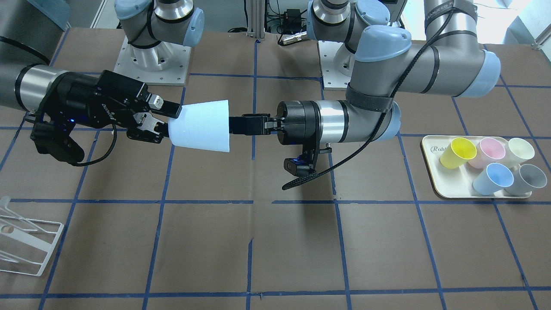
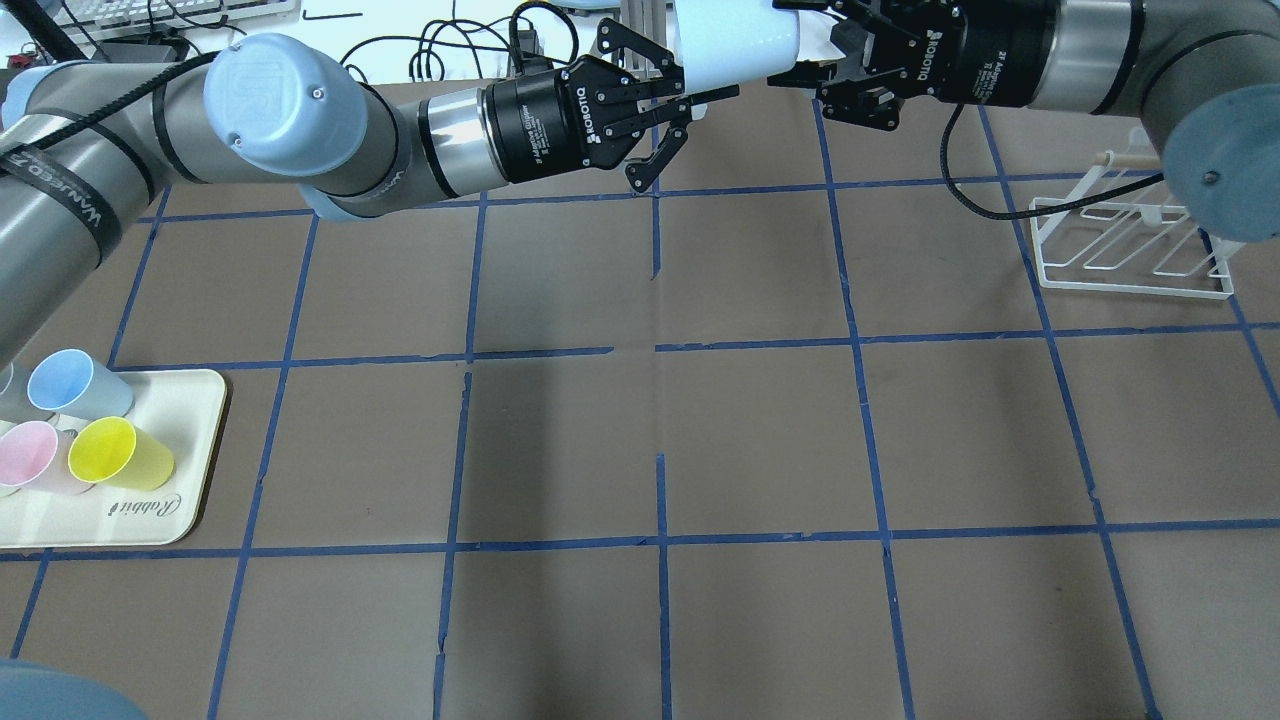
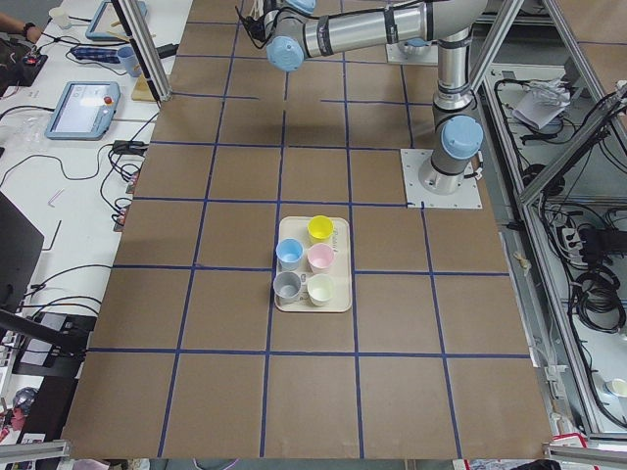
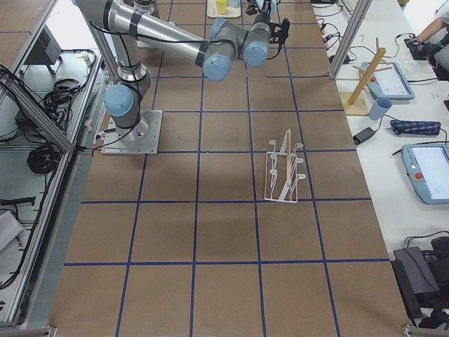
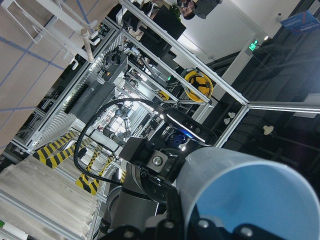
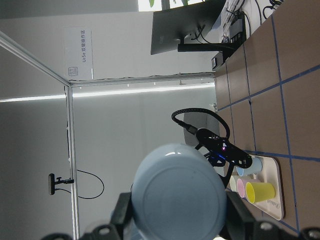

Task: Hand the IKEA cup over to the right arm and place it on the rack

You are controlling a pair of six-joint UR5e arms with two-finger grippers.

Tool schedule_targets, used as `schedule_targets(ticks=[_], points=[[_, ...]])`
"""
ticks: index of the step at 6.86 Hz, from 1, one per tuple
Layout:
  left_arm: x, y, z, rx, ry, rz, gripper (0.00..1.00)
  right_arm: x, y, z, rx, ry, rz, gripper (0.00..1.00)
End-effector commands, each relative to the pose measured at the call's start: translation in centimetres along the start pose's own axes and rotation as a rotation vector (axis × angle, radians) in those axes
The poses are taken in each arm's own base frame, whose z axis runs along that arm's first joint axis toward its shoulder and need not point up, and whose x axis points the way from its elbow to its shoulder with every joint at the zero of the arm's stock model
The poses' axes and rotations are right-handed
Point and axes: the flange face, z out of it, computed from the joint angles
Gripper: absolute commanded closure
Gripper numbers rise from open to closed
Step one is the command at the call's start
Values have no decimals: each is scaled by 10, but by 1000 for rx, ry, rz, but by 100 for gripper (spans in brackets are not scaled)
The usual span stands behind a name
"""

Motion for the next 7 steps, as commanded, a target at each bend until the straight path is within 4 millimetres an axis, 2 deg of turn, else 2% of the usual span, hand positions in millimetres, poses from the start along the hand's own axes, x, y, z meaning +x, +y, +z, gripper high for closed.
schedule_targets(ticks=[1, 3, 4, 5, 7], points=[[4, 3, -2, 1, 1, -63, 1, -3, -2, 0, 1, 2, -15, 53], [12, 2, -16, 18, 13, -88, 0, -9, -5, -1, 3, 5, -15, 54], [17, -3, -33, 30, 6, -89, 0, -10, -5, -2, 0, 26, -18, 56], [25, -4, -56, 38, -25, -109, 0, -18, -8, -5, -9, 92, -25, 58], [46, -4, -122, 56, -147, -108, 0, -38, -16, -15, -14, 307, -58, 59]])
